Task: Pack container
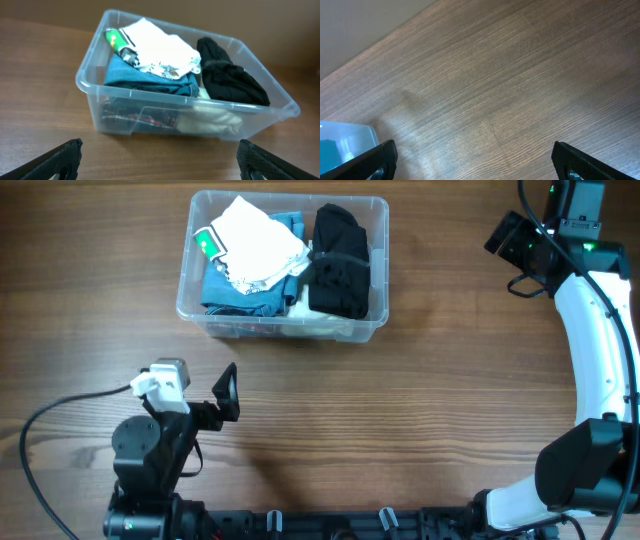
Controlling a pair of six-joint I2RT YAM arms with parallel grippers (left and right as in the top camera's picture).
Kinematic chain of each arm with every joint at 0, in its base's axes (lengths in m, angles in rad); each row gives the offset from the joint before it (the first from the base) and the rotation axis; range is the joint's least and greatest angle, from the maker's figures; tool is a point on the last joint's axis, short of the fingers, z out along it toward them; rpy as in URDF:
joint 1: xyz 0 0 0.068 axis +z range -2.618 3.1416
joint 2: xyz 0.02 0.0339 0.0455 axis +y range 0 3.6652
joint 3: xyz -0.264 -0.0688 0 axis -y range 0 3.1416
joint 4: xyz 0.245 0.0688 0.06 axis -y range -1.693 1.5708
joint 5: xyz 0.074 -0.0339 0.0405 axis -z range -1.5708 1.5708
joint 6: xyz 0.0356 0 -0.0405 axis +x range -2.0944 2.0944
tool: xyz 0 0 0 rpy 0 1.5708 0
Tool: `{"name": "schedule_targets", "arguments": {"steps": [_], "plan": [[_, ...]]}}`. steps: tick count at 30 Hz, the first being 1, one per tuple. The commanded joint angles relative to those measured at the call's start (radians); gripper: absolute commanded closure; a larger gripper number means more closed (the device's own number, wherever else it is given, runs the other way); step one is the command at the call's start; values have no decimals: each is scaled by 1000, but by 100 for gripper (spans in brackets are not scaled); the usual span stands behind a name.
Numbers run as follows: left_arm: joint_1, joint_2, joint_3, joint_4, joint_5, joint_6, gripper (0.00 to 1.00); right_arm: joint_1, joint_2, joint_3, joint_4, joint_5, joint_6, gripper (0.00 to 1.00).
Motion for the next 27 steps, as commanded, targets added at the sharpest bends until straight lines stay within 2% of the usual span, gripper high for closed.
{"name": "schedule_targets", "arguments": {"steps": [1, 14, 18, 22, 27], "plan": [[31, -92, -87, 66, 12, 24, 0, 3, 11, -2, 3, -5, 11, 0], [87, -266, -312, 336, 11, 24, 0, 3, 11, -2, 3, -5, 11, 0], [113, -352, -346, 329, 11, 24, 0, 3, 11, -2, 3, -5, 11, 0], [125, -351, -346, 333, -9, 24, 0, 3, 11, -2, 3, -5, 11, 0], [124, -351, -346, 227, -33, 23, 0, 3, 11, -2, 3, -5, 11, 0]]}}
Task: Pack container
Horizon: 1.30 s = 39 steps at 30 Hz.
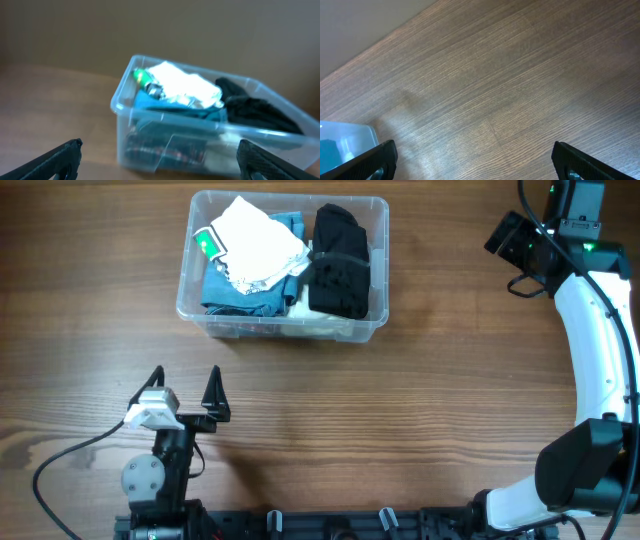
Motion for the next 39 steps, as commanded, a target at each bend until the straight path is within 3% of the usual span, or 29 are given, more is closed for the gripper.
{"name": "schedule_targets", "arguments": {"steps": [1, 39], "plan": [[5, -11, -8, -45, -19, 19, 0, 2, 11, -2, 3, -5, 11, 0], [4, -11, -8, -43, -20, 19, 0, 5, -33, -2, 3, -5, 11, 0]]}}
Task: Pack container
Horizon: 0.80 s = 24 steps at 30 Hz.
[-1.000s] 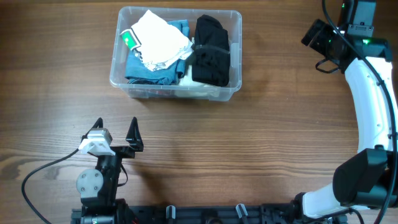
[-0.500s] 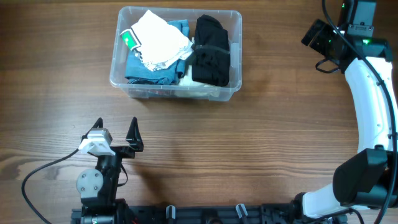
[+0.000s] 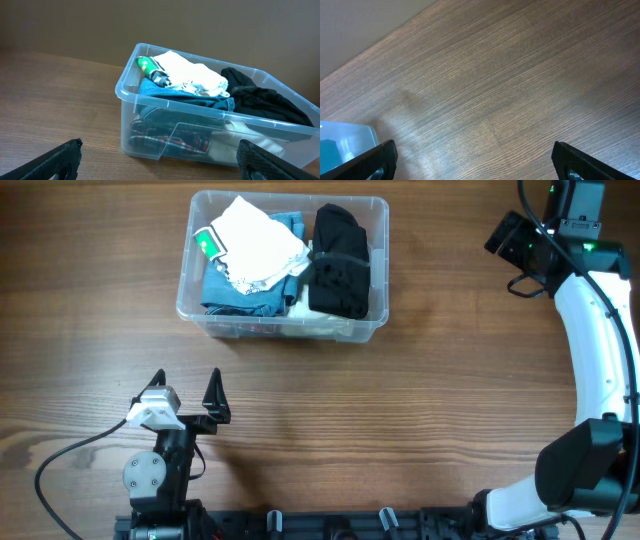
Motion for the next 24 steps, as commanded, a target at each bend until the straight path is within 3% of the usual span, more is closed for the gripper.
{"name": "schedule_targets", "arguments": {"steps": [1, 13, 19, 24], "plan": [[4, -11, -6, -5, -9, 19, 0, 5, -58, -2, 2, -5, 11, 0], [4, -11, -6, -5, -9, 19, 0, 5, -462, -3, -4, -1, -4, 0], [4, -11, -6, -5, -9, 19, 0, 5, -612, -11, -119, 14, -5, 0], [4, -11, -6, -5, -9, 19, 0, 5, -790, -257, -19, 13, -3, 1]]}}
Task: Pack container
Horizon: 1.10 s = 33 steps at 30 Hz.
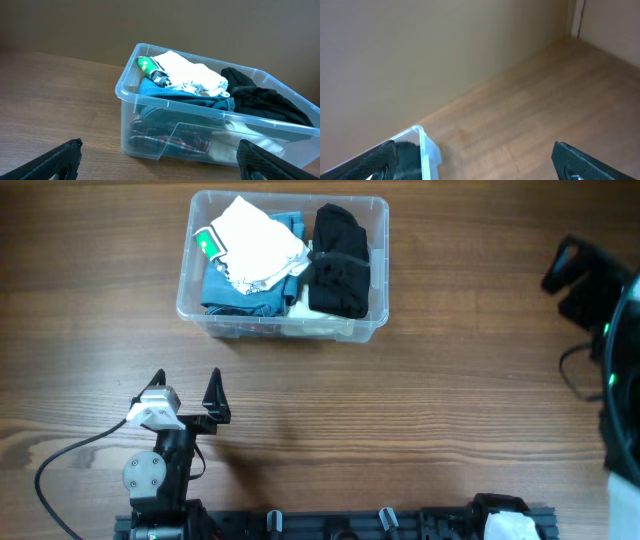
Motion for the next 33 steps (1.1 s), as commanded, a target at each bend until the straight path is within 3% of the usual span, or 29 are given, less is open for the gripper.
{"name": "schedule_targets", "arguments": {"steps": [1, 7, 13, 22, 33], "plan": [[4, -11, -6, -5, -9, 19, 0, 5, -130, -224, 95, 8, -3, 0], [4, -11, -6, -5, -9, 19, 0, 6, -443, -834, 586, -48, -4, 0], [4, -11, -6, -5, -9, 19, 0, 50, -710, -1251, 943, -111, -48, 0], [4, -11, -6, -5, -9, 19, 0, 137, -932, -1379, 978, -177, -302, 0], [3, -11, -6, -5, -9, 19, 0, 137, -990, -1421, 956, -179, -361, 0]]}}
